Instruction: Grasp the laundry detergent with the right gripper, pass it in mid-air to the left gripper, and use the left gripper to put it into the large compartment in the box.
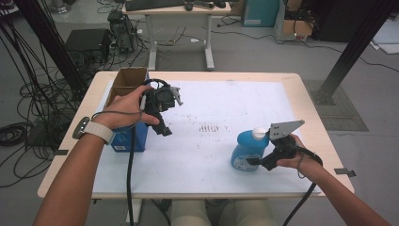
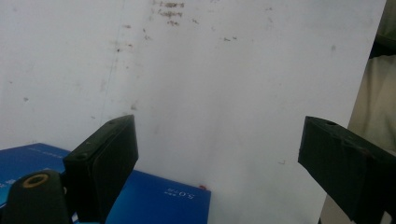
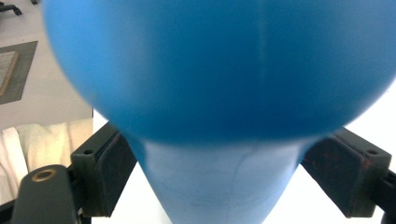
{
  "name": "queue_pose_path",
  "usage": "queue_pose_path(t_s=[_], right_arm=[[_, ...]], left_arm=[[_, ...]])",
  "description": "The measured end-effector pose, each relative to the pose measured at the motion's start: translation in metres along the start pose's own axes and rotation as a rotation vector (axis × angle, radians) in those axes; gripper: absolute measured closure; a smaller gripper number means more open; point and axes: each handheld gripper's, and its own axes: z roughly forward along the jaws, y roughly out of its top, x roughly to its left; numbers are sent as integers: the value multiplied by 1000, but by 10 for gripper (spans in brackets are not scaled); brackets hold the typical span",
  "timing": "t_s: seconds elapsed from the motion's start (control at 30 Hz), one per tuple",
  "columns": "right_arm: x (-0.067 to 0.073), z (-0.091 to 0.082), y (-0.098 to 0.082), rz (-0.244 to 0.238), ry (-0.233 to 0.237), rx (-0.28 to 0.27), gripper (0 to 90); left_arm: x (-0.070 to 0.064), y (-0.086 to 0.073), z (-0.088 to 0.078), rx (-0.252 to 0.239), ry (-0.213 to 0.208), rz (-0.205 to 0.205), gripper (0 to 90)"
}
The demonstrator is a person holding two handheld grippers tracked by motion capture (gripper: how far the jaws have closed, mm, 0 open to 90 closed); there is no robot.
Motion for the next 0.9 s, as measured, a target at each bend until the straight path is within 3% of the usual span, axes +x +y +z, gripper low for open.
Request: queue_pose_path(t_s=[0.23, 0.9], right_arm=[[1, 0, -1, -10, 2, -9, 238], [3, 3, -3, -9, -4, -38, 264]], left_arm=[[0, 0, 0, -1, 2, -3, 125], [0, 0, 0, 1, 2, -4, 126]])
